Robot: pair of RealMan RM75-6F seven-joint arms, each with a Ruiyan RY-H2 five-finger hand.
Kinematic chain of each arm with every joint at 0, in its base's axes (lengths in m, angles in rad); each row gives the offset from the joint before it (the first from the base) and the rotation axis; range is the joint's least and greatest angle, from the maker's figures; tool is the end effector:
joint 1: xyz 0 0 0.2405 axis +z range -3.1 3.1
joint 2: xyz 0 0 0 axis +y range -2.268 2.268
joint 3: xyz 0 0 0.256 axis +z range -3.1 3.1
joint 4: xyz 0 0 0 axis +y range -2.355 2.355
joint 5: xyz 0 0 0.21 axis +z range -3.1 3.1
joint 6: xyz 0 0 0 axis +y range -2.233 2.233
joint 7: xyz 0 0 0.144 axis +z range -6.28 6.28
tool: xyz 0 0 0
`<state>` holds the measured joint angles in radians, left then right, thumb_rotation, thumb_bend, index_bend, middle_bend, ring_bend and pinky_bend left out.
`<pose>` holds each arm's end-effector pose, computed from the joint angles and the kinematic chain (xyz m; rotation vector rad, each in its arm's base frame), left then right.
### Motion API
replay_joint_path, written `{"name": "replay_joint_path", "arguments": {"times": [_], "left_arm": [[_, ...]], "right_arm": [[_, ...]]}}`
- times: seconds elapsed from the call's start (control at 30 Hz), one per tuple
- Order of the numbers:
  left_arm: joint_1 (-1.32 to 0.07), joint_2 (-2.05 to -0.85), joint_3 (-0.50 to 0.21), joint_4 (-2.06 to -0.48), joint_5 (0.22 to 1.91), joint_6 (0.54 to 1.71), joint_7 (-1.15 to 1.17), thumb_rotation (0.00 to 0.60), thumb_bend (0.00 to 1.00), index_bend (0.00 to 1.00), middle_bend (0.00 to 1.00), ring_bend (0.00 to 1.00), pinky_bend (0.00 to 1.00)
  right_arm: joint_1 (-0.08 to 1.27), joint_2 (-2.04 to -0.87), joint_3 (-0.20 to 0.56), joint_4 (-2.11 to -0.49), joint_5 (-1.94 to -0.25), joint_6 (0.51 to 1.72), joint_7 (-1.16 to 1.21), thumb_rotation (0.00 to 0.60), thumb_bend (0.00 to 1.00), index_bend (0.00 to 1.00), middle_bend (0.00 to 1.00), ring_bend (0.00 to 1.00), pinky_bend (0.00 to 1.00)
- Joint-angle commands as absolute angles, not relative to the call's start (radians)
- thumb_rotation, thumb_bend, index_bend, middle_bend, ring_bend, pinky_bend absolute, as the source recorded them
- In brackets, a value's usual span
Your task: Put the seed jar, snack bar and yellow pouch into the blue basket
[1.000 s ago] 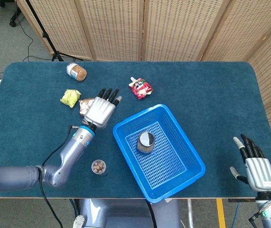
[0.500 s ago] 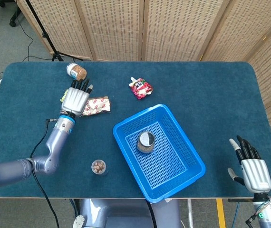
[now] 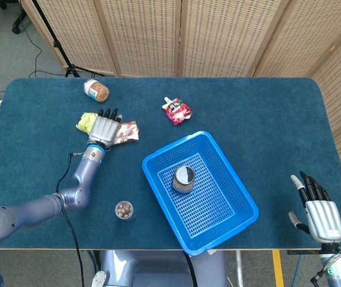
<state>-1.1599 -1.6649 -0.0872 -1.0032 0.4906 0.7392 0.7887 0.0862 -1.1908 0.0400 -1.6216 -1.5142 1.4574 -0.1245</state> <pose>-0.1307 0.4620 -0.0213 -1.8491 -0.6432 -0.3973 -0.3021 -0.1785 0.1294 1.4407 -0.8916 0.8614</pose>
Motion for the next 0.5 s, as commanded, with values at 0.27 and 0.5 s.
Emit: {"name": "replay_joint_path", "arguments": {"times": [0.27, 0.5], "left_arm": [[-1.180, -1.818, -0.102, -0.771, 0.529, 0.626, 0.762, 0.600, 0.15, 0.10, 0.00, 0.00, 0.10], [-1.159, -1.872, -0.089, -0.714, 0.573, 0.640, 0.786, 0.600, 0.24, 0.38, 0.05, 0.12, 0.15]], "right_arm": [[0.091, -1.188, 0.039, -1.622, -1.509, 1.443, -0.108, 0.600, 0.31, 0.07, 0.00, 0.00, 0.17], [0.090, -1.186, 0.037, -1.624, -1.516, 1.448, -0.105, 0.600, 0.31, 0.07, 0.00, 0.00, 0.17]]}}
